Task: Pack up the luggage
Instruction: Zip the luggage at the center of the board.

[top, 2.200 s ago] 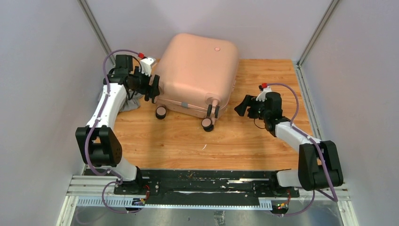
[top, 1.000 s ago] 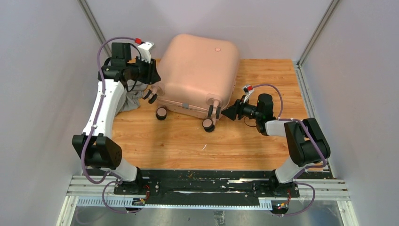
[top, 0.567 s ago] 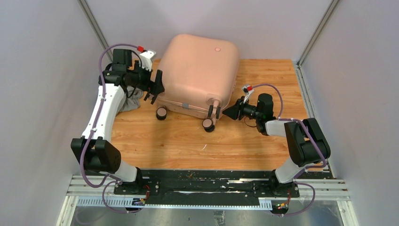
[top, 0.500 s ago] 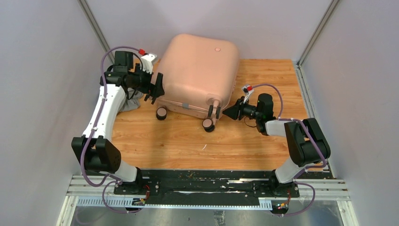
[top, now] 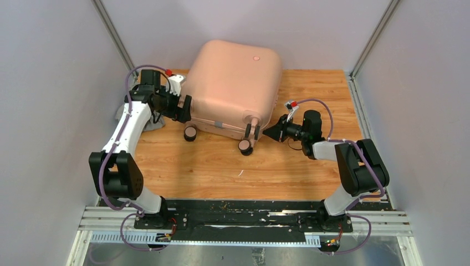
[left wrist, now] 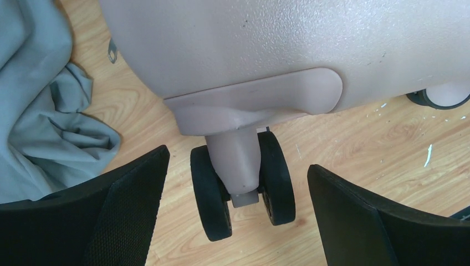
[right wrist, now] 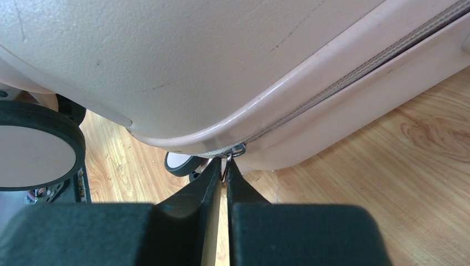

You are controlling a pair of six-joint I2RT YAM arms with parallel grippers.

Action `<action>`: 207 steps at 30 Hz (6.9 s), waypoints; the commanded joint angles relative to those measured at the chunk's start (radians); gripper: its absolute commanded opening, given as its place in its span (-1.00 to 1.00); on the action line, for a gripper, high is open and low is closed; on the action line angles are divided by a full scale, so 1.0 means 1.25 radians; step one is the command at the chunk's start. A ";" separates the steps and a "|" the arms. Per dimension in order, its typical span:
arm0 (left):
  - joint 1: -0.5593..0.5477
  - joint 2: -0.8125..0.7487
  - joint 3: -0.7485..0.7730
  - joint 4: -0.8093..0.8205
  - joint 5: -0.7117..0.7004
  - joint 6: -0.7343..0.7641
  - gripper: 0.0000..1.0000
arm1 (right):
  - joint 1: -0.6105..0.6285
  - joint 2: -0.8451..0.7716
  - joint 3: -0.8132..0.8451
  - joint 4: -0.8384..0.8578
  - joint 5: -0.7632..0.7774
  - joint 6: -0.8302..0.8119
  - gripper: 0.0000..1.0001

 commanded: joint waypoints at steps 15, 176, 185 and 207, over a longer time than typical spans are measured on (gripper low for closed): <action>0.002 -0.019 0.076 0.006 0.026 -0.065 -1.00 | 0.013 -0.044 0.014 0.027 -0.003 0.023 -1.00; -0.113 -0.235 -0.065 -0.143 0.327 0.261 1.00 | -0.023 -0.214 0.149 -0.458 0.270 0.305 0.15; -0.006 -0.242 -0.052 -0.143 0.286 0.220 1.00 | -0.022 -0.281 0.085 -0.519 0.272 0.221 0.19; 0.039 -0.315 -0.128 -0.176 0.300 0.166 1.00 | -0.024 -0.233 -0.130 0.061 0.303 -0.092 0.04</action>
